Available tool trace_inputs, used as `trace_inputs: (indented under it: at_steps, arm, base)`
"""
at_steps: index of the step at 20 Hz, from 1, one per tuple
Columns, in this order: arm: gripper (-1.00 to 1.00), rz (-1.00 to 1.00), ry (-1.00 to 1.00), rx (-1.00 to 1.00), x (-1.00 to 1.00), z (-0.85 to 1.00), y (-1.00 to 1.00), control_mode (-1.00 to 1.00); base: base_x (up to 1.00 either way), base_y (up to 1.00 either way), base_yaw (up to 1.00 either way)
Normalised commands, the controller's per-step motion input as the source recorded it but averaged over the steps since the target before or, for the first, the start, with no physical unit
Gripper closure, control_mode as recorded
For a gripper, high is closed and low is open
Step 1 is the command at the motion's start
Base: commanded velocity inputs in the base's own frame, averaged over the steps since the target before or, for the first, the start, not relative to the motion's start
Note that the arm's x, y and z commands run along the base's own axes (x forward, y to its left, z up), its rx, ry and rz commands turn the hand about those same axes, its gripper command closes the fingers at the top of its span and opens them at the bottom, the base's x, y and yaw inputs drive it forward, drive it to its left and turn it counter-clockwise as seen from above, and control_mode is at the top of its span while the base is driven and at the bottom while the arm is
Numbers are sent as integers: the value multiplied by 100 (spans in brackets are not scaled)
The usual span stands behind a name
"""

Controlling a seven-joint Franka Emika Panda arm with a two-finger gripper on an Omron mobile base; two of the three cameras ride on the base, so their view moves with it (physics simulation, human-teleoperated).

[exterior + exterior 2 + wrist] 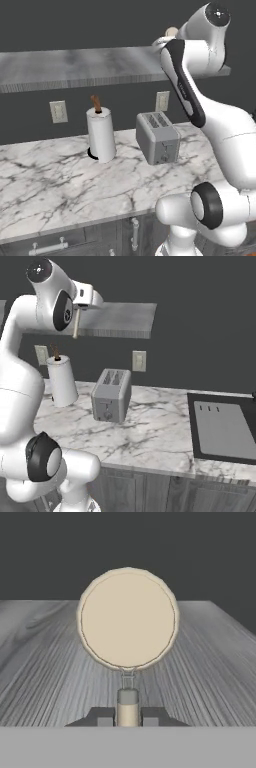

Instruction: Pick up the dish brush and dish brush from the sink, and place them back in the shelves.

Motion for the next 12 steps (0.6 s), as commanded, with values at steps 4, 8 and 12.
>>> trace_inputs:
  at_steps: [4,8,12]
  arm:
    - [100,0,2,0,59,0,0,-100]
    - [100,0,2,0,48,-1,2,-100]
    - [100,0,1,0,45,-6,3,-100]
  base:
    - [0,0,0]
    - [0,0,0]
    - [0,0,0]
